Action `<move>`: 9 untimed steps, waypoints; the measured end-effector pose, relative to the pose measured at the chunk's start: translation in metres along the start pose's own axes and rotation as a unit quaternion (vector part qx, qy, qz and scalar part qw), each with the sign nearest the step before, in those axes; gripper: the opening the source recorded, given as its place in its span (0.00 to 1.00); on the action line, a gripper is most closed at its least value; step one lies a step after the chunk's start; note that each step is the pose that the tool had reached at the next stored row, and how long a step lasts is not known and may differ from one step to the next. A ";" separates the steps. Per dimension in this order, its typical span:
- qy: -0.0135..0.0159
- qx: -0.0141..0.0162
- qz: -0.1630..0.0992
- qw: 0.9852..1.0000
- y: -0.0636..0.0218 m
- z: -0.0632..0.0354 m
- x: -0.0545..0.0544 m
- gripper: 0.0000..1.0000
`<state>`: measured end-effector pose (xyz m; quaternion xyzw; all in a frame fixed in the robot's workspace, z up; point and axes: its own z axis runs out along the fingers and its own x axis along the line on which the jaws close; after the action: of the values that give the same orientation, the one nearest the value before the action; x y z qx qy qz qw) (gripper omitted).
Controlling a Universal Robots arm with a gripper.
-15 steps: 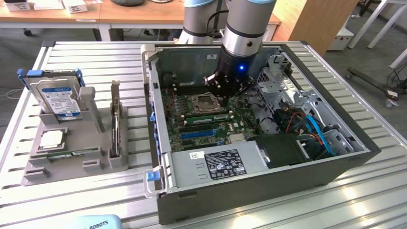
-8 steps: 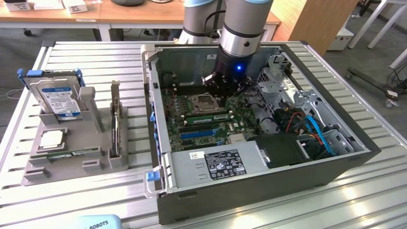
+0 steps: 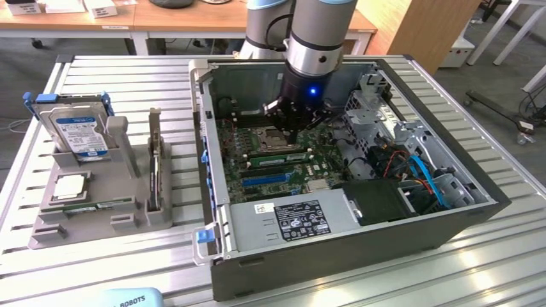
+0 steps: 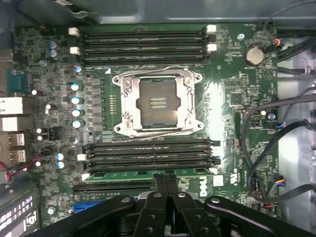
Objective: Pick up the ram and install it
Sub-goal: 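Press down the ram until it locks into place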
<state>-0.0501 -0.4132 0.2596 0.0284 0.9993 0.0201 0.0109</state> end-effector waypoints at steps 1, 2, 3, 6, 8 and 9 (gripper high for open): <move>0.000 0.000 0.000 1.000 0.0000 0.0000 0.000 0.10; 0.000 0.000 0.000 1.000 0.0000 0.0000 0.000 0.10; 0.000 0.000 0.000 1.000 -0.0001 -0.0001 0.000 0.10; 0.000 0.000 -0.001 1.000 -0.0001 0.0000 0.000 0.10; 0.000 0.000 -0.001 1.000 -0.0001 0.0000 0.000 0.10; 0.000 0.000 -0.001 1.000 -0.0001 0.0000 0.000 0.10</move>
<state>-0.0502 -0.4132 0.2596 0.0277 0.9994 0.0200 0.0108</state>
